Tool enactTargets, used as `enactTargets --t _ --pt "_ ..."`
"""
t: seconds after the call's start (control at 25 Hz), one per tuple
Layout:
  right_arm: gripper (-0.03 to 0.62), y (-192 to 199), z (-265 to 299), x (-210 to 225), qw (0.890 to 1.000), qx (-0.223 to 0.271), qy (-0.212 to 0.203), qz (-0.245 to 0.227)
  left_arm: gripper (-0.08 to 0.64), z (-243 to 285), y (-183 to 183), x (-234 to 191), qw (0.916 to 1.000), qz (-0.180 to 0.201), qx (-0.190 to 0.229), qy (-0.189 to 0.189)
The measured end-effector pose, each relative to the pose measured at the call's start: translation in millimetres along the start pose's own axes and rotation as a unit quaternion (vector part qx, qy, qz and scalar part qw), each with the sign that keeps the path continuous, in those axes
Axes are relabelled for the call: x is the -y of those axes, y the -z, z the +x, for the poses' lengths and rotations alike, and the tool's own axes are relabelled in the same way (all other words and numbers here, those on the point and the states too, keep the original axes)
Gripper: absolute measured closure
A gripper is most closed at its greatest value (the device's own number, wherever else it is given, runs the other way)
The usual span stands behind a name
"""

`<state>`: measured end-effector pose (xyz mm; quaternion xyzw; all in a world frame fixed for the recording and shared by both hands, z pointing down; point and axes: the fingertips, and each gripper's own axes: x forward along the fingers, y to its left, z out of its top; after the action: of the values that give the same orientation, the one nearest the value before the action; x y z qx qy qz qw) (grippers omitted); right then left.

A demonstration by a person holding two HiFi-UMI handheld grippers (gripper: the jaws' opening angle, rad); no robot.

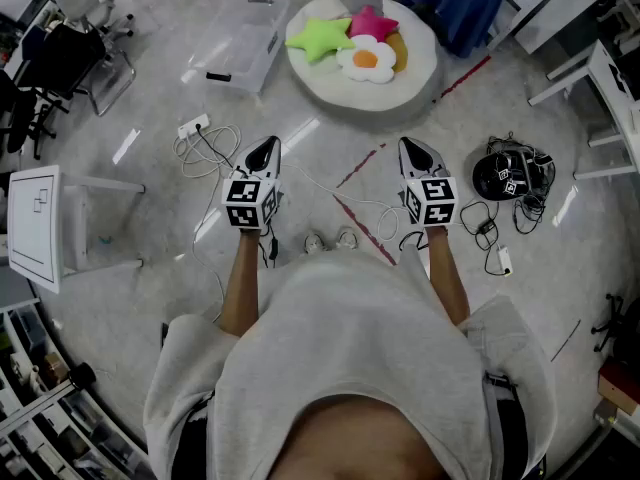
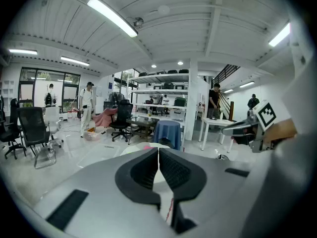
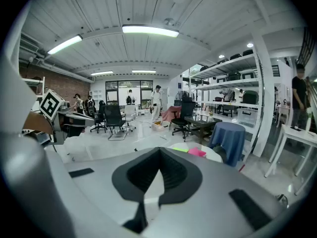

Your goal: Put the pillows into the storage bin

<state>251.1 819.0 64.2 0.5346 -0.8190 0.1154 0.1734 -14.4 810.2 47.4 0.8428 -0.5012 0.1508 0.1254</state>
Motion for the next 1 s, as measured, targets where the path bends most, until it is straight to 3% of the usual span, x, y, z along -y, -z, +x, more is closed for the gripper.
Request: enactTargets --t 0.64,0.72,0.76,0.8,0.88,0.92,1.0 --pt "0.594 8.7 -11.3 3.5 1.0 0.009 -0.004 0.008 0.543 -4.3 1.8 16.2 1.0 0.003 0.003 0.001" --pt "0.593 8.7 -13.9 4.6 0.999 0.023 -0.014 0.021 0.501 -2.3 6.0 24.8 0.9998 -0.001 -0.002 0.017" --pt "0.529 7.8 -14.7 3.9 0.999 0.032 -0.025 0.03 0.389 -0.7 8.5 29.8 0.9996 -0.004 -0.007 0.027" --pt "0.402 6.1 -15.7 3.5 0.998 0.044 -0.036 0.037 0.361 0.8 10.7 34.7 0.9993 -0.007 -0.011 0.035" --pt "0.277 2.5 -18.0 5.7 0.996 0.063 -0.043 0.04 0.322 2.6 13.1 41.9 0.999 -0.016 -0.012 0.041" --pt "0.239 1.9 -18.9 6.9 0.996 0.066 -0.044 0.038 0.321 2.9 13.5 44.1 0.999 -0.02 -0.011 0.04" --pt "0.232 2.7 -20.5 8.2 0.996 0.065 -0.05 0.034 0.318 3.0 14.0 47.7 0.9991 -0.024 -0.008 0.035"
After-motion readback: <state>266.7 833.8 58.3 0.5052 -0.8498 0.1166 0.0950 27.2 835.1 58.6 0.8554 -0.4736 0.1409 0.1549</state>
